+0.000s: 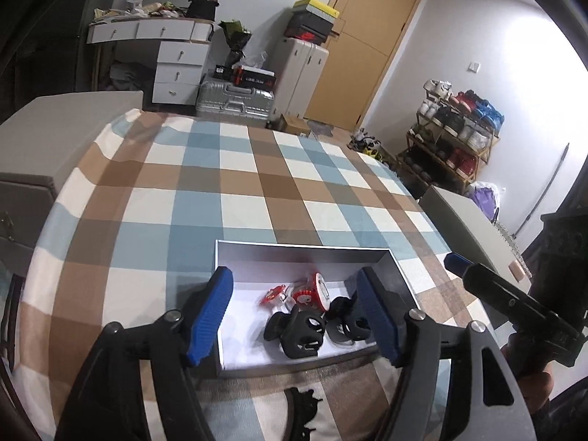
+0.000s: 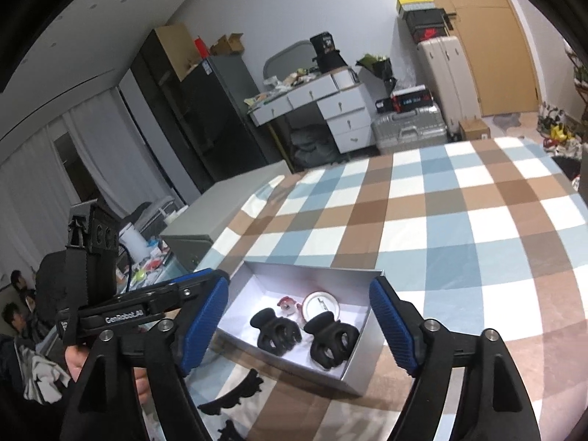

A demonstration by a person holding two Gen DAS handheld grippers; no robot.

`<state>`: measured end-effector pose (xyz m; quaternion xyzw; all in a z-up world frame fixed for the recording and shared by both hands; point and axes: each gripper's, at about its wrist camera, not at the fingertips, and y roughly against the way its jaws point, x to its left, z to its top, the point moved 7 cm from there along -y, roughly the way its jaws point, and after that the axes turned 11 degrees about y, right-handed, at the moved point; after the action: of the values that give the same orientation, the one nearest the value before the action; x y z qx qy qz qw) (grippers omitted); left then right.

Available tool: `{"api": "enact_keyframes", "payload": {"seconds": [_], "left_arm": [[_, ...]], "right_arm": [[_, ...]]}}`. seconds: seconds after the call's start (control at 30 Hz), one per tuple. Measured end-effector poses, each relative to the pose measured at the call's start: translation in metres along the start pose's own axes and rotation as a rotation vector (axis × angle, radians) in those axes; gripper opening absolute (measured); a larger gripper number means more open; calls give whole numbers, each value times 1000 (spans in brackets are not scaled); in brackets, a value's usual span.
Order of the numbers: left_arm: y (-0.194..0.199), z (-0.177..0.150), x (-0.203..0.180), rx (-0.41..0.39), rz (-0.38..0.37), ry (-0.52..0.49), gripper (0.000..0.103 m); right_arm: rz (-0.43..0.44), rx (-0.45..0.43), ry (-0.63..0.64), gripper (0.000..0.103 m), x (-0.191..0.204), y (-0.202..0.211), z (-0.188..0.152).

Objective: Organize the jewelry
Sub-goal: 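Withdraw both tools from the box toward the black bracelets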

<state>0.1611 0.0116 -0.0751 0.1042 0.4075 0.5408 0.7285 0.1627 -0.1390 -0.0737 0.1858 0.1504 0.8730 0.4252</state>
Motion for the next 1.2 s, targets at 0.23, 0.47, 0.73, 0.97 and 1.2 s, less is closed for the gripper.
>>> {"api": "enact_keyframes", "payload": {"seconds": [0.23,0.47,0.73,0.97,1.2], "left_arm": [[20,-3,-2,-29,1,6,74],[30,-15,-3,-35,17,-17,83],[41,-50,-1,-16,21,-11,96],[42,-90,-13,61,-2,-61,100],[34,-125,-28,153,40,-106,100]], "right_arm": [[12,-39,32,87,17,26,0],[5,-72,103,99,40,52,-18],[-58,9,74,103,32,56,-56],[-113,54,20,103,15,63,-83],[-168,45,14,103,12,70,-89]]}}
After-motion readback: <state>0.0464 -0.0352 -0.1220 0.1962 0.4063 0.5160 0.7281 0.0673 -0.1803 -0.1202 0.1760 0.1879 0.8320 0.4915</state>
